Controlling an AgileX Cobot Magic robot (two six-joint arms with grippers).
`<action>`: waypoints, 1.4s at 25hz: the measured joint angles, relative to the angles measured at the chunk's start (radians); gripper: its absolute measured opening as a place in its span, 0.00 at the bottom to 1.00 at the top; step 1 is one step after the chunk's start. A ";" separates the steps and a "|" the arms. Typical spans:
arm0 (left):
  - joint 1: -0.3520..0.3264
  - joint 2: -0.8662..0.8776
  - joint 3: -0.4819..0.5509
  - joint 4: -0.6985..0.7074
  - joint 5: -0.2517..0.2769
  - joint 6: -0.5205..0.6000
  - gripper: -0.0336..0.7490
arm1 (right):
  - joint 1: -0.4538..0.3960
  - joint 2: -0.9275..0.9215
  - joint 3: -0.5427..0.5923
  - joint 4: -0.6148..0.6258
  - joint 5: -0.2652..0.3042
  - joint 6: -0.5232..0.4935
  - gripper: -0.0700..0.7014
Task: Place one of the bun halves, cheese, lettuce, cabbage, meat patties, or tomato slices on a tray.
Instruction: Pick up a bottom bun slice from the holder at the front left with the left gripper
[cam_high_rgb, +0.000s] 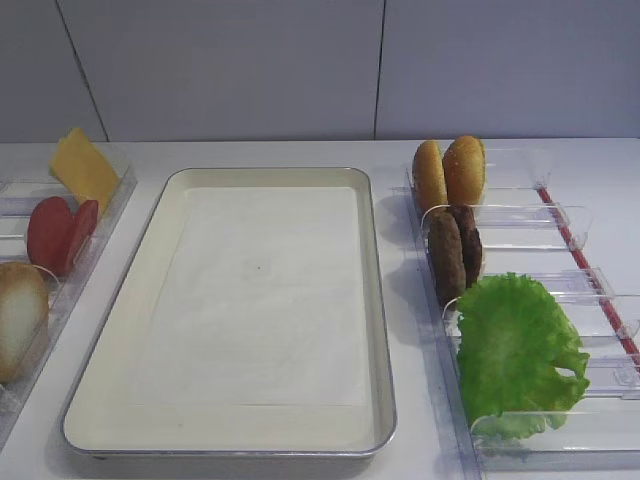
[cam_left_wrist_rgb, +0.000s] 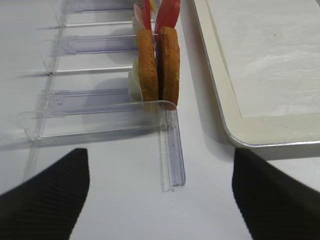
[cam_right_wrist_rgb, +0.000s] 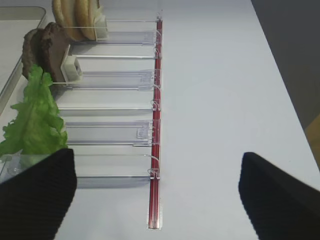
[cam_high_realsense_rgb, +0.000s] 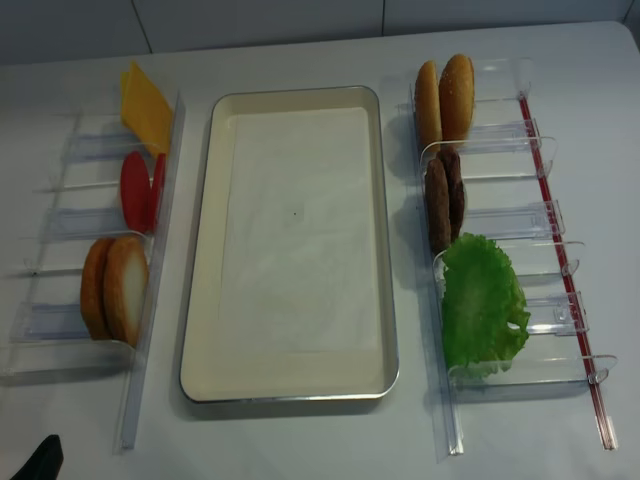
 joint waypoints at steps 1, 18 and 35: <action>0.000 0.000 0.000 0.000 0.000 0.000 0.74 | 0.000 0.000 0.000 0.000 0.000 0.000 0.95; 0.000 0.000 0.000 0.000 0.000 0.000 0.74 | 0.000 0.000 0.000 0.000 0.000 0.000 0.95; 0.000 0.000 0.000 0.000 0.000 0.000 0.74 | 0.000 0.000 0.000 0.000 0.000 0.002 0.95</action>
